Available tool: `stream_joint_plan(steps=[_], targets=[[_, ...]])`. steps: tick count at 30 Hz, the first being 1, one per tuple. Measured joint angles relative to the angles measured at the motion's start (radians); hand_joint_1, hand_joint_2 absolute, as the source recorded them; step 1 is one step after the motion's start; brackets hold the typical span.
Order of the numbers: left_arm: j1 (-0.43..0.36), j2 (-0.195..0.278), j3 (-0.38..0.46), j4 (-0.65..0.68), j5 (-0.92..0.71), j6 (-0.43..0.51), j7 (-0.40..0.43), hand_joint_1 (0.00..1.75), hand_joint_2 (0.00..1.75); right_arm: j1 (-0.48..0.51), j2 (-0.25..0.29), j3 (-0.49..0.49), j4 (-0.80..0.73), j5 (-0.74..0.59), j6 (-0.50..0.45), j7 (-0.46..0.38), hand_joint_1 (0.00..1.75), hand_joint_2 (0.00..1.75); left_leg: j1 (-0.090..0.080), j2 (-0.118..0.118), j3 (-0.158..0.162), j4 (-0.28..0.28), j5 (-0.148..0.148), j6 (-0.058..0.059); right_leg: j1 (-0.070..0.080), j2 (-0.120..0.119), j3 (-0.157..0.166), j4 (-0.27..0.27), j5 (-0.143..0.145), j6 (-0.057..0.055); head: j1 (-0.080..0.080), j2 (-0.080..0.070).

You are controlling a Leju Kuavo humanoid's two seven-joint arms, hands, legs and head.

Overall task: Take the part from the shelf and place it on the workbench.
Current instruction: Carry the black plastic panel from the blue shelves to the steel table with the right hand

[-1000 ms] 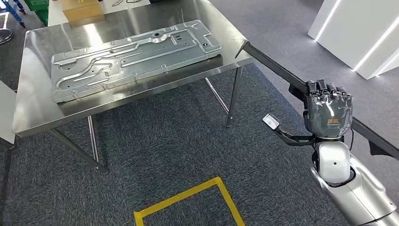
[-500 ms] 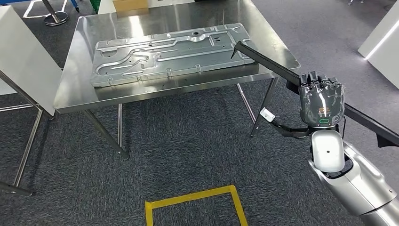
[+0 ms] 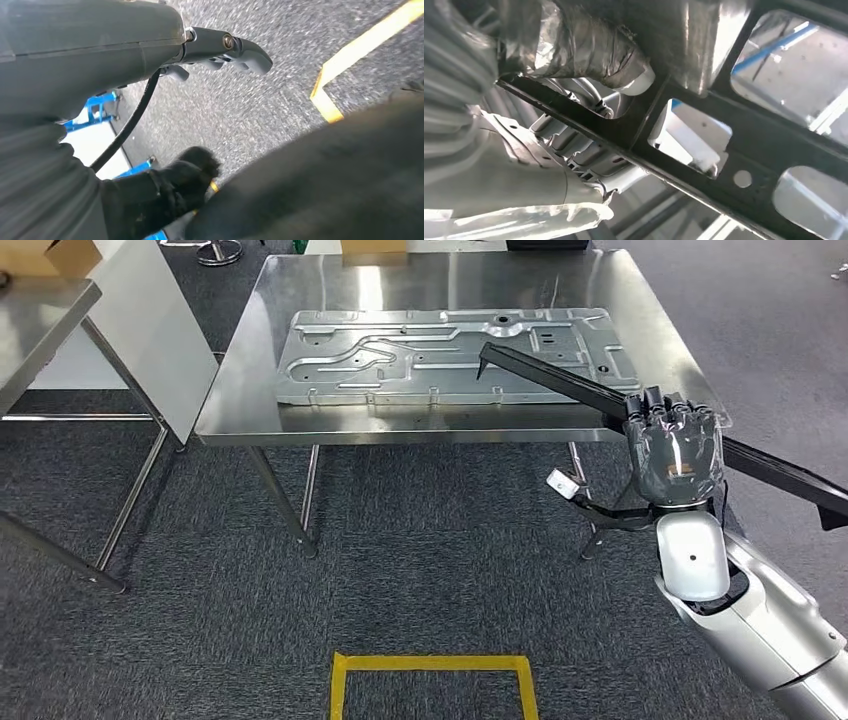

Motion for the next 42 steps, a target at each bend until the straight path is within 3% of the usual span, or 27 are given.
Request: stream_joint_plan(steps=[2, 4, 6, 7, 9, 10, 11, 13, 15, 17, 19, 21, 22, 23, 26, 28, 32, 42], targets=[[0.0, 0.0, -0.002, 0.0, 0.0, -0.001, 0.0, 0.0, 1.75, -0.004, -0.003, 0.003, -0.001, 0.0, -0.001, 0.0, 1.75, 1.75, 0.007, -0.024, 0.009, -0.014, 0.005, 0.012, -0.004, 0.046, -0.014, 0.042, -0.03, 0.006, 0.001, 0.0], [-0.004, 0.0, -0.003, 0.0, 0.0, -0.002, 0.0, 0.0, 1.75, -0.005, -0.008, 0.006, -0.002, 0.0, -0.002, 0.001, 1.75, 1.75, 0.011, -0.049, 0.014, -0.018, 0.005, 0.021, -0.007, 0.109, -0.075, 0.161, -0.087, 0.009, 0.001, 0.0], [-0.008, -0.002, -0.005, 0.0, 0.0, -0.004, 0.001, 0.0, 1.75, -0.005, -0.012, 0.013, -0.001, 0.0, 0.002, 0.004, 1.75, 1.75, 0.01, -0.077, 0.015, -0.014, 0.003, 0.024, -0.007, 0.127, -0.142, 0.268, -0.113, 0.012, 0.001, 0.0], [-0.009, -0.002, -0.007, 0.0, 0.0, -0.005, 0.002, 0.0, 1.75, -0.005, -0.012, 0.019, -0.001, 0.0, 0.004, 0.005, 1.75, 1.75, 0.01, -0.092, 0.016, -0.011, 0.0, 0.023, -0.008, 0.129, -0.156, 0.275, -0.098, 0.013, 0.001, 0.0], [-0.009, -0.003, -0.009, 0.0, 0.0, -0.008, 0.004, 0.0, 1.75, -0.009, -0.012, 0.027, -0.001, 0.0, 0.007, 0.006, 1.75, 1.75, 0.012, -0.121, 0.019, -0.002, -0.007, 0.02, -0.01, 0.142, -0.129, 0.181, -0.015, 0.012, 0.001, 0.0], [-0.009, -0.004, -0.01, 0.0, 0.0, -0.009, 0.006, 0.0, 1.75, -0.013, -0.013, 0.031, 0.0, 0.0, 0.008, 0.006, 1.75, 1.75, 0.011, -0.135, 0.019, 0.003, -0.01, 0.016, -0.013, 0.165, -0.106, 0.119, 0.019, 0.011, 0.001, 0.0], [-0.01, -0.004, -0.01, 0.0, 0.0, -0.011, 0.007, 0.0, 1.75, -0.017, -0.013, 0.033, 0.0, 0.0, 0.008, 0.003, 1.75, 1.75, 0.012, -0.149, 0.016, 0.009, -0.013, 0.011, -0.015, 0.187, -0.085, 0.066, 0.04, 0.009, 0.001, 0.0], [-0.01, -0.003, -0.011, 0.0, 0.0, -0.014, 0.01, 0.0, 1.75, -0.024, -0.013, 0.036, 0.004, 0.0, 0.009, -0.01, 1.75, 1.75, 0.014, -0.173, 0.005, 0.013, -0.012, -0.001, -0.015, 0.209, -0.067, 0.026, 0.04, 0.004, 0.001, 0.0], [-0.008, -0.002, -0.012, 0.0, 0.0, -0.016, 0.011, 0.0, 1.75, -0.029, -0.008, 0.037, 0.007, 0.0, 0.01, -0.026, 1.75, 1.75, 0.016, -0.186, -0.003, 0.011, -0.008, -0.013, -0.015, 0.186, -0.062, 0.017, 0.042, -0.005, 0.001, 0.0], [-0.007, -0.001, -0.014, 0.0, 0.0, -0.023, 0.017, 0.0, 1.75, -0.033, 0.0, 0.036, 0.01, 0.0, 0.01, -0.045, 1.75, 1.75, 0.012, -0.138, -0.019, 0.041, -0.027, -0.023, -0.019, 0.158, -0.052, 0.005, 0.046, -0.02, 0.0, 0.0], [-0.008, -0.001, -0.014, 0.0, 0.0, -0.044, 0.032, 0.0, 1.75, -0.033, 0.005, 0.032, 0.013, 0.0, 0.014, -0.064, 1.75, 1.75, 0.013, -0.07, -0.069, 0.144, -0.078, -0.032, -0.018, 0.132, -0.042, -0.002, 0.044, -0.031, -0.001, 0.0], [-0.01, -0.002, -0.015, -0.001, -0.001, -0.067, 0.046, 0.0, 1.75, -0.031, 0.007, 0.028, 0.018, 0.0, 0.021, -0.058, 1.75, 1.75, 0.02, -0.049, -0.13, 0.261, -0.119, -0.04, -0.015, 0.109, -0.037, -0.002, 0.04, -0.033, -0.001, 0.0], [-0.011, -0.003, -0.016, -0.002, -0.002, -0.072, 0.051, 0.0, 1.75, -0.03, 0.008, 0.029, 0.021, 0.0, 0.022, -0.049, 1.75, 1.75, 0.022, -0.047, -0.142, 0.281, -0.117, -0.042, -0.015, 0.1, -0.035, -0.002, 0.038, -0.032, -0.001, 0.0], [-0.011, -0.003, -0.018, -0.002, -0.004, -0.075, 0.053, 0.0, 1.75, -0.03, 0.008, 0.029, 0.023, 0.0, 0.02, -0.048, 1.75, 1.75, 0.024, -0.046, -0.133, 0.263, -0.097, -0.044, -0.015, 0.092, -0.033, -0.002, 0.035, -0.03, -0.001, 0.0], [-0.008, -0.004, -0.022, -0.002, -0.005, -0.076, 0.057, 0.0, 1.75, -0.008, 0.013, -0.002, 0.024, -0.001, 0.028, -0.133, 1.75, 1.75, 0.023, -0.039, -0.03, 0.075, -0.011, -0.037, -0.015, 0.078, -0.019, -0.001, 0.024, -0.019, -0.001, 0.0], [-0.005, -0.006, -0.023, -0.002, -0.002, -0.076, 0.057, 0.0, 1.75, 0.022, 0.02, -0.056, 0.023, -0.001, 0.053, -0.204, 1.75, 1.75, 0.021, -0.035, 0.008, 0.005, -0.001, -0.032, -0.009, 0.075, -0.018, 0.001, 0.019, -0.013, -0.001, 0.0], [-0.001, -0.011, -0.024, -0.002, 0.0, -0.077, 0.056, 0.0, 1.75, 0.059, 0.028, -0.123, 0.017, -0.001, 0.071, -0.245, 1.75, 1.75, 0.017, -0.037, 0.009, -0.002, -0.003, -0.029, -0.009, 0.073, -0.017, -0.006, 0.021, -0.016, -0.001, 0.0], [-0.004, -0.013, -0.032, -0.002, 0.006, -0.075, 0.057, 0.0, 1.75, 0.087, 0.033, -0.202, -0.022, -0.001, 0.098, -0.278, 1.75, 1.75, 0.013, -0.036, 0.009, -0.002, -0.006, -0.013, -0.012, 0.074, -0.011, -0.02, 0.027, 0.003, 0.0, 0.0]])
